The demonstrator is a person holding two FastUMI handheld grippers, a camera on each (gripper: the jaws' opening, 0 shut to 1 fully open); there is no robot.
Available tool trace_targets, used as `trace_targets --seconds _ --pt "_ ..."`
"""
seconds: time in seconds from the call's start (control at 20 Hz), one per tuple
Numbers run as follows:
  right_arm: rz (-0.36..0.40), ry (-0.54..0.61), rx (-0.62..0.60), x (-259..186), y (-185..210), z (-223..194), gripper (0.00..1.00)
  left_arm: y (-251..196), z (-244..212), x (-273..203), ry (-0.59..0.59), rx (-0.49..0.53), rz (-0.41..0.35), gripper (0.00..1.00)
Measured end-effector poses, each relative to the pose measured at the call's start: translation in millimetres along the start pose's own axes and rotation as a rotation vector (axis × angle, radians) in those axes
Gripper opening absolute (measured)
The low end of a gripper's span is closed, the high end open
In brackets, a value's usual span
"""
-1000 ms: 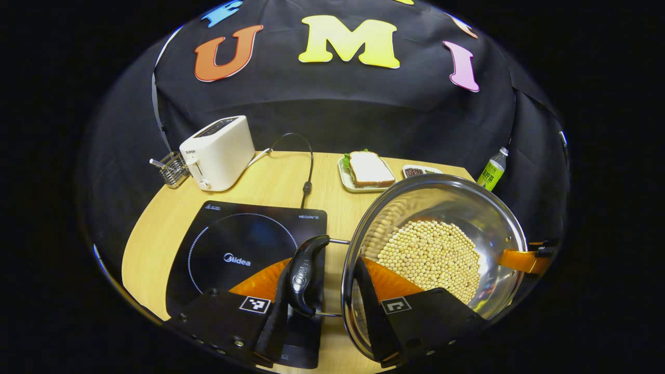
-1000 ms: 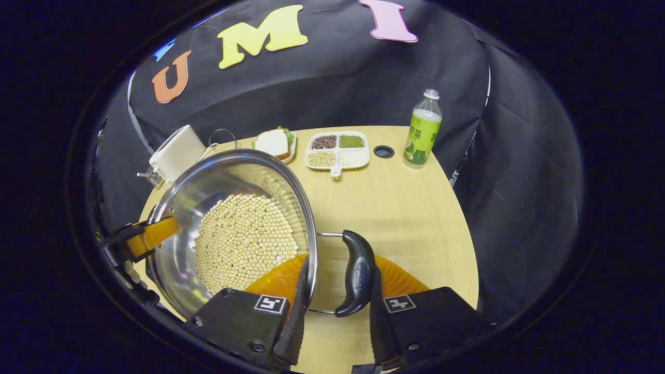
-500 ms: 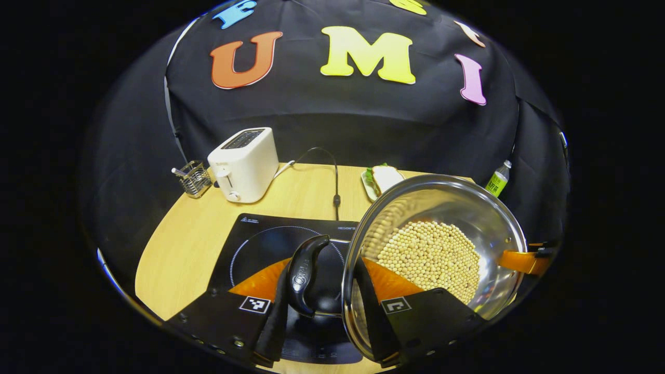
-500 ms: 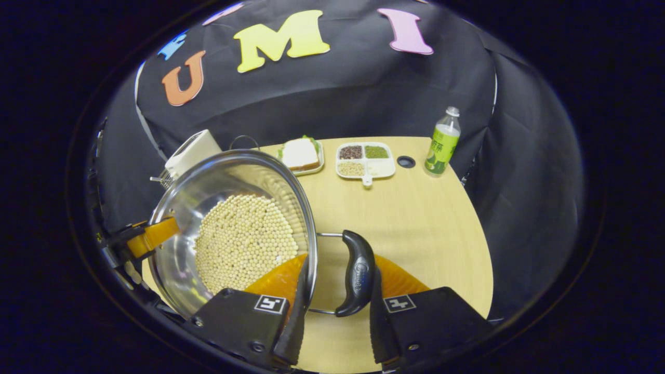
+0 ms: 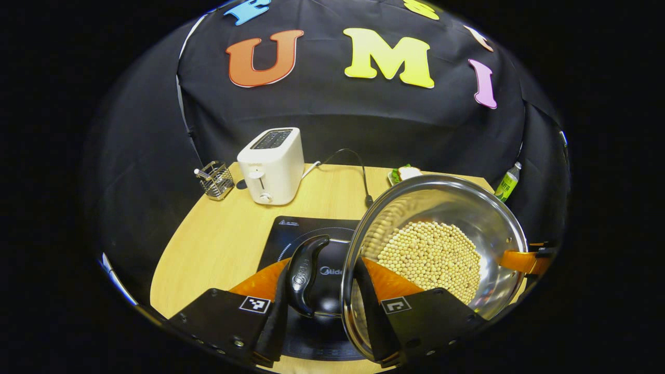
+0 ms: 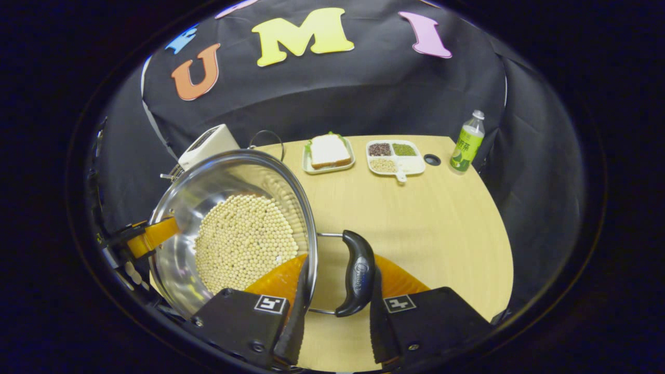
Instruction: First push the handle of the pot to place it horizontally, then grasp the pot with both hands and set it on the induction cooktop.
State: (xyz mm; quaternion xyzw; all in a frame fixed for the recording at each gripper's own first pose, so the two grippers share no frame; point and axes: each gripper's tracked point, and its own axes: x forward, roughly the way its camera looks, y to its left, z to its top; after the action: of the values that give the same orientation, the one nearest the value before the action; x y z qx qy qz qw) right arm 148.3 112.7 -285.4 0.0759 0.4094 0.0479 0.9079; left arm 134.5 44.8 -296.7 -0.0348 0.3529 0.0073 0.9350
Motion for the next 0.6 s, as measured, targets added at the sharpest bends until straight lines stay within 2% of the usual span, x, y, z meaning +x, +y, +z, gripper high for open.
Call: trace_targets --seconds 0.05,0.1,0.35,0.6 --pt "0.002 0.003 0.001 1.9 7.5 -2.0 0.54 8.2 0.0 0.5 0.003 0.002 0.002 0.62" --pt "0.003 0.008 0.004 5.2 14.1 -2.5 0.52 16.1 -0.1 3.7 0.006 0.005 0.005 0.62" --pt "0.002 0.035 0.021 21.8 48.1 -9.7 0.54 51.6 0.6 18.0 0.026 0.031 0.008 0.62" --pt "-0.001 0.05 0.02 40.2 76.7 -14.9 0.52 83.8 -3.0 35.1 0.044 0.034 0.014 0.62"
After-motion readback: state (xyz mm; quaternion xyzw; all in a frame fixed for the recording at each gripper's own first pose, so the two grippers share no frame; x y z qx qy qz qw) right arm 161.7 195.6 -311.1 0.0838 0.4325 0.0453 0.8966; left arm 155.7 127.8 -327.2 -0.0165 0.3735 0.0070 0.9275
